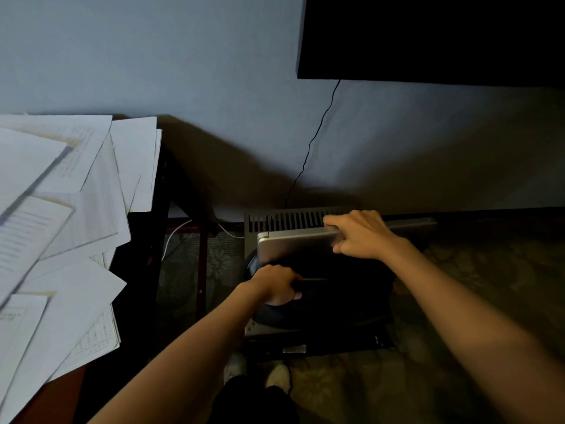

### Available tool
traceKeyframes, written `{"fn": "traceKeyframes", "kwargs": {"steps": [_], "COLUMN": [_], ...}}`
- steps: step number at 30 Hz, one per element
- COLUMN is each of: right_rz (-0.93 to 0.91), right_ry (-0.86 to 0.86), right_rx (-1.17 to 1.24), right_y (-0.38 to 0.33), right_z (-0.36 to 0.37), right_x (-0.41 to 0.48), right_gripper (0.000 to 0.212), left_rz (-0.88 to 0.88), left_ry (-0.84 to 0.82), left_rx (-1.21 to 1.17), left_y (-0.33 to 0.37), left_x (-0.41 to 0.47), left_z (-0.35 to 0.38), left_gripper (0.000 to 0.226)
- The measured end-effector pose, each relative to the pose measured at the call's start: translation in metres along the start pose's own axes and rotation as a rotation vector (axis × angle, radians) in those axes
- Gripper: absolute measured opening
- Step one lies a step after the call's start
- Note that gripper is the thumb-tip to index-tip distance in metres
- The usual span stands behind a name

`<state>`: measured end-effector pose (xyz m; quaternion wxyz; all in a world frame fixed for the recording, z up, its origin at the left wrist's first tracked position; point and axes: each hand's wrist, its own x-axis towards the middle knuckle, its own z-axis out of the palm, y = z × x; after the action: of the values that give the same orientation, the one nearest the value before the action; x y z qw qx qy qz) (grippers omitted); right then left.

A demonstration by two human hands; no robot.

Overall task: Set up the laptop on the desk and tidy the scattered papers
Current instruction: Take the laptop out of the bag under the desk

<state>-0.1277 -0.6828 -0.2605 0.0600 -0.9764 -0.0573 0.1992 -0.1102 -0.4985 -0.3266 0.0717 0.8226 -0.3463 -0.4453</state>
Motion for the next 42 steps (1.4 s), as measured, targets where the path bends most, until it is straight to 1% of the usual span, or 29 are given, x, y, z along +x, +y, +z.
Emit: {"fn": "traceKeyframes", "kwargs": {"steps": [5,7,13,15,18,20,23,25,28,30,32,35,37,39,42], "right_rz": [0.008,0.027,0.054,0.063,0.114,0.169,0.220,0.217,0.213,0.217,0.221,0.222,0.239,0.275,0.326], "right_ry": [0.011,0.003,-0.026,-0.023,0.024,0.080,0.172,0.213,0.295,0.353,0.388,0.406,0.413,0.408,0.398], "right_rx": [0.020,0.031,0.049,0.047,0.071,0.097,0.155,0.185,0.138,0.093,0.058,0.060,0.081,0.133,0.215], "right_y": [0.004,0.007,0.008,0.008,0.015,0.021,0.028,0.026,0.019,0.014,0.010,0.007,0.005,0.002,-0.003], "right_z": [-0.020,-0.024,-0.018,-0.017,-0.025,-0.034,-0.052,-0.061,-0.066,-0.066,-0.065,-0.065,-0.066,-0.067,-0.067], "right_x": [-0.005,-0.005,0.004,0.010,0.014,0.013,0.011,0.012,0.017,0.022,0.027,0.034,0.040,0.044,0.048], "right_gripper": [0.020,0.025,0.023,0.021,0.021,0.022,0.022,0.021,0.018,0.016,0.020,0.024,0.026,0.025,0.022], "left_rz": [-0.023,-0.034,-0.106,-0.108,-0.097,-0.104,-0.149,-0.184,-0.245,-0.264,-0.259,-0.231,-0.213,-0.215,-0.236], "left_ry": [-0.125,-0.165,-0.136,-0.087,0.053,0.118,0.180,0.231,0.300,0.332,0.354,0.332,0.317,0.309,0.341], "left_rx": [-0.083,-0.111,-0.115,-0.123,-0.004,0.063,0.123,0.175,0.204,0.147,0.051,-0.139,-0.253,-0.312,-0.449], "left_y": [0.003,0.002,-0.015,-0.021,-0.025,-0.025,-0.023,-0.020,-0.019,-0.021,-0.025,-0.030,-0.037,-0.041,-0.043], "left_x": [0.000,0.003,0.015,0.020,0.030,0.037,0.045,0.049,0.052,0.056,0.058,0.057,0.057,0.054,0.049], "left_z": [-0.011,-0.018,-0.017,-0.015,-0.017,-0.019,-0.019,-0.022,-0.027,-0.031,-0.037,-0.048,-0.052,-0.052,-0.053], "left_gripper": [0.041,0.041,0.043,0.043,0.044,0.045,0.048,0.044,0.039,0.043,0.047,0.050,0.050,0.051,0.054]}}
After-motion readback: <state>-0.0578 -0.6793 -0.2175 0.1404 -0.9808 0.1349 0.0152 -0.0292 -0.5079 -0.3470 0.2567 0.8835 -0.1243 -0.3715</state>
